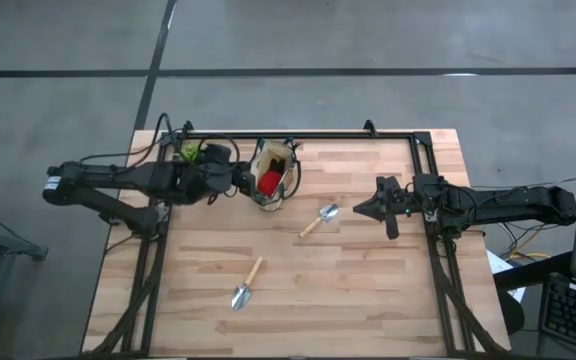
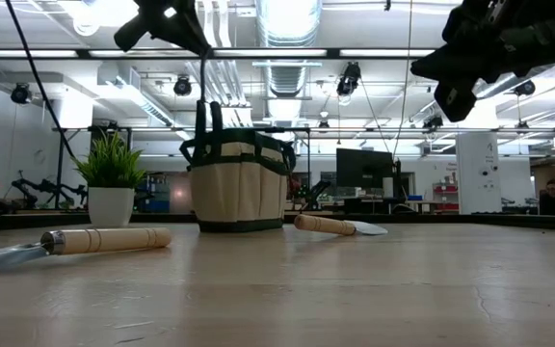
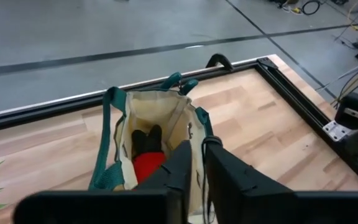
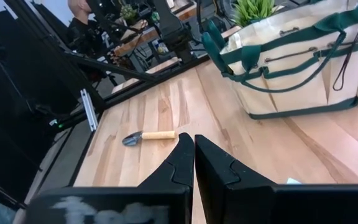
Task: Pick & Place Garden tools in Gardening bag
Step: Put the green shear scissor into the green gardening bag, then put the top brown trowel into the green gardening bag
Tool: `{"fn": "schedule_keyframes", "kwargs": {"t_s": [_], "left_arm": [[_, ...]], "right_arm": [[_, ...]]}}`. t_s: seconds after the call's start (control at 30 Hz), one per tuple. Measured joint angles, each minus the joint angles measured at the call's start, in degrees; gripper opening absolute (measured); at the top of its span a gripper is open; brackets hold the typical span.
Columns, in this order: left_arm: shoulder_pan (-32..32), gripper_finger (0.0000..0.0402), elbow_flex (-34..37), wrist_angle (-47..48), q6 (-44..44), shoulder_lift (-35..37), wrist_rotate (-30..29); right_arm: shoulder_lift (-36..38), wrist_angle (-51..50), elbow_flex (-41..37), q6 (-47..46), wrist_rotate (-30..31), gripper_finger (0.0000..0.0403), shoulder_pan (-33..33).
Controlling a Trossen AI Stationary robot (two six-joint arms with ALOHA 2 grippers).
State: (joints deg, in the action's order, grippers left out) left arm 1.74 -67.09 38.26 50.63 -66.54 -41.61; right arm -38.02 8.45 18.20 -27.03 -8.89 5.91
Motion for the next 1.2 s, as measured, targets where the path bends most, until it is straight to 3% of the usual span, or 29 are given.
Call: {"fn": "schedule_keyframes", "kwargs": {"t_s": [0.43,0.6,0.77,0.97,1.2], "left_arm": [[-3.54,0.0185,-0.36,-0.13,-1.29,2.16,8.74],[-2.77,0.0225,-2.62,-4.66,-8.58,3.79,9.66],[-1.99,0.0237,-3.48,-14.85,-17.94,4.71,16.36],[-1.99,0.0232,-3.52,-20.09,-17.83,2.55,25.12],[-1.95,0.0227,-3.52,-20.78,-17.66,-4.93,35.08]], "right_arm": [[0.00,2.88,0.00,-0.02,-0.01,0.0008,0.00],[0.00,2.91,0.00,-0.02,-0.01,0.0008,0.00],[0.00,2.95,0.00,-0.16,-0.01,0.0008,0.00],[0.00,2.95,0.00,-2.95,-0.03,0.0008,-0.02],[0.00,2.95,0.00,-9.94,-0.10,0.0008,-0.02]]}}
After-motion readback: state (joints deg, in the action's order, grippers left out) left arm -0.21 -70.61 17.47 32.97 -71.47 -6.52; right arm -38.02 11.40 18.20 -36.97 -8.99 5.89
